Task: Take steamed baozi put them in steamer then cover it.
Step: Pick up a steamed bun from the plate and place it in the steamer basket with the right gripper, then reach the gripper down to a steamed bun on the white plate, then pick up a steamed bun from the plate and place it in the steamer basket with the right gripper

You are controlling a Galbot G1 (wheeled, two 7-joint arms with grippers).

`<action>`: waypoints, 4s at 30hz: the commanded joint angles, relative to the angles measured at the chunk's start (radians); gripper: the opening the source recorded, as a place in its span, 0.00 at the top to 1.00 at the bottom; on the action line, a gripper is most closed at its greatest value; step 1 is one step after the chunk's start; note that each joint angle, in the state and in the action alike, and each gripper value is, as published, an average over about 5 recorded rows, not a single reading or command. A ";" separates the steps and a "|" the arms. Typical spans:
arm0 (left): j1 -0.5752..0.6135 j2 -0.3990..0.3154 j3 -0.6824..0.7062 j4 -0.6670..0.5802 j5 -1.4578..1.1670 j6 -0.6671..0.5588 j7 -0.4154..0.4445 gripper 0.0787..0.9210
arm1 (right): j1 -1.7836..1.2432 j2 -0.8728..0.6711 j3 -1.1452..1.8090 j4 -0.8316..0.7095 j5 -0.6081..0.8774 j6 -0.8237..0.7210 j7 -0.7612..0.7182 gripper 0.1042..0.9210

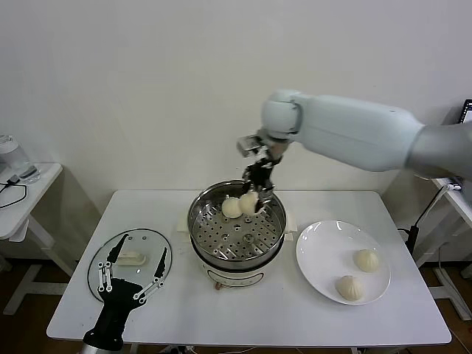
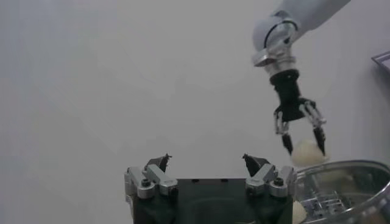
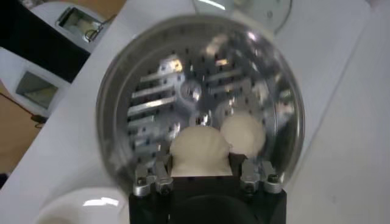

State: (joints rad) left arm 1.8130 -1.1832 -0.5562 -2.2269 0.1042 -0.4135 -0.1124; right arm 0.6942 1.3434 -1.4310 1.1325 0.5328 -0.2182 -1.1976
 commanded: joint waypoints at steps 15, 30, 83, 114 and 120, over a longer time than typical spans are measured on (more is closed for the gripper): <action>0.005 0.002 -0.011 -0.004 -0.002 -0.012 -0.005 0.12 | -0.109 0.200 -0.067 -0.111 0.008 -0.029 0.071 0.35; 0.001 0.003 -0.013 0.001 -0.005 -0.013 -0.007 0.12 | -0.061 0.095 -0.042 -0.005 0.004 -0.028 0.107 0.12; 0.025 -0.001 -0.016 0.005 0.020 -0.018 -0.007 0.12 | -0.445 -0.776 0.140 0.223 -0.388 0.124 0.013 0.12; 0.030 0.002 -0.031 -0.001 0.017 -0.021 -0.009 0.12 | -0.198 -0.706 0.125 0.264 -0.362 0.188 -0.029 0.24; 0.028 0.008 -0.025 -0.008 0.017 -0.024 -0.009 0.12 | 0.072 -0.593 0.053 0.301 -0.344 0.325 -0.037 0.25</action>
State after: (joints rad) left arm 1.8411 -1.1767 -0.5816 -2.2340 0.1217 -0.4365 -0.1217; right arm 0.5026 0.6755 -1.3222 1.4008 0.1691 0.0045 -1.2213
